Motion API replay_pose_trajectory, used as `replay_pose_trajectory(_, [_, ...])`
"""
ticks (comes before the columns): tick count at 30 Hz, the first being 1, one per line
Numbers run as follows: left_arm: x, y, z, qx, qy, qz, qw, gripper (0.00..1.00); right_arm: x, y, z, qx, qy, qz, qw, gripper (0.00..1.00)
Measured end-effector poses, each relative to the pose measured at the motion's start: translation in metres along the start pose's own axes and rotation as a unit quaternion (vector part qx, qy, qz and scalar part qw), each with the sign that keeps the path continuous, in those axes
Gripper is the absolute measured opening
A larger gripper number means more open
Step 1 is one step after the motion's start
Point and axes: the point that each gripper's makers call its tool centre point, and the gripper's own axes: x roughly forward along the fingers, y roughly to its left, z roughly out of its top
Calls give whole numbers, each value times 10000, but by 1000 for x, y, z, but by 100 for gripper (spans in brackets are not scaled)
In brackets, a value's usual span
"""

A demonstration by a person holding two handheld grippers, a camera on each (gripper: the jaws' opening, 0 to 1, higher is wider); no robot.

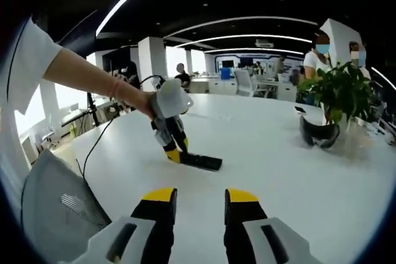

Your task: Press the specified remote control buttons in sequence, fully releasing each button before pressing the next.

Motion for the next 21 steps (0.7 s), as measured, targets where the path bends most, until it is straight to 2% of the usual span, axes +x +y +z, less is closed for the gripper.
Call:
replay_pose_trajectory(5, [-1,-17,-3,-48,-80,-3,10000,23,-1,-1,1,79,-45,18,10000,28])
replay_pose_trajectory(21, [-4,-61,-10,2,-32,-5,10000,23,-1,7,2,69,-71,232,9997,27])
